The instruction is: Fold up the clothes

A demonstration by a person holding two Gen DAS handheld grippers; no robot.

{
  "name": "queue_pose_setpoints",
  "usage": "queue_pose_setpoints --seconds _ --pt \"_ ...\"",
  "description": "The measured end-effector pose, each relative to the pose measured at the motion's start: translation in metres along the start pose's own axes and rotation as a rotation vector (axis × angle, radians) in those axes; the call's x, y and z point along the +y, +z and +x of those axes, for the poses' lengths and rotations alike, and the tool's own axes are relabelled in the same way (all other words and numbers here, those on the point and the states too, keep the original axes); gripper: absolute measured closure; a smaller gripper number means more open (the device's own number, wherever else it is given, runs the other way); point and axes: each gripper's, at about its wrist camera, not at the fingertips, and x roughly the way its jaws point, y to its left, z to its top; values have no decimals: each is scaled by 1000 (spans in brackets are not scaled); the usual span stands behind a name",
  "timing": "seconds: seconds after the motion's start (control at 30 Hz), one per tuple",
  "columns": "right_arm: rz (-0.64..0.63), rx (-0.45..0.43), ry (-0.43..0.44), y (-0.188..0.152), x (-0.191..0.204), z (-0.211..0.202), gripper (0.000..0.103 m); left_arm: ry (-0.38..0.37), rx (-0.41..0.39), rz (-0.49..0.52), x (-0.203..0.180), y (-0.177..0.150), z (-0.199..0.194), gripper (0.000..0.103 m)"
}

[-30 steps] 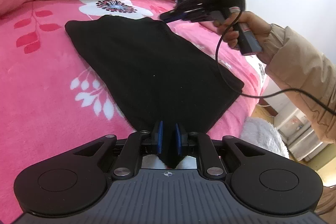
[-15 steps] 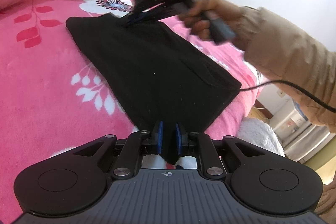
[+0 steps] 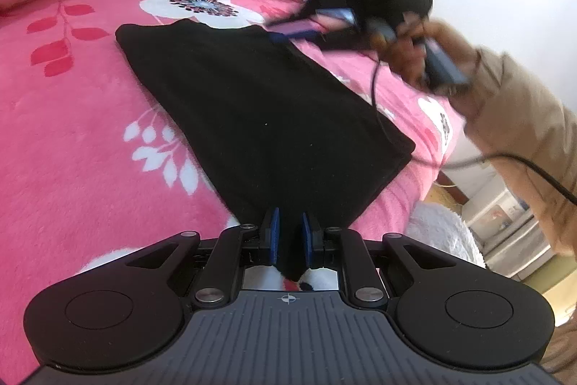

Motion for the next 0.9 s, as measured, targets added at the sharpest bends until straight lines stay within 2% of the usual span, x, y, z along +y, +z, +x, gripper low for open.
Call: queue_pose_setpoints --seconds 0.07,0.17,0.23,0.37,0.47,0.53,0.57,0.63,0.73,0.8,0.9 --pt "122 -38 -16 -6 -34 -11 83 13 7 -1 -3 1 0 89" --pt "330 -175 -37 -6 -86 -42 83 34 21 -8 -7 2 1 89" --pt "387 -255 -71 -11 -99 -69 83 52 33 -11 -10 4 2 89" --pt "349 -231 67 -48 -85 -92 82 92 55 -15 -16 8 4 89" --pt "335 -148 148 -80 -80 -91 82 124 72 -19 -20 11 6 88" --pt "351 -106 158 -102 -87 -93 82 139 80 -20 -23 12 7 86" --pt "369 -105 135 -111 -96 -97 82 146 83 -21 -24 13 7 86" --pt "437 -159 99 -122 -117 -117 82 161 90 -24 -26 13 8 85" --pt "458 -244 45 -139 -121 -147 81 185 101 -26 -29 15 9 85" --pt "426 -255 82 -144 -109 -151 81 205 113 -21 -34 17 10 84" --pt "350 -221 155 -146 -90 -142 81 235 132 -14 -42 20 13 79"
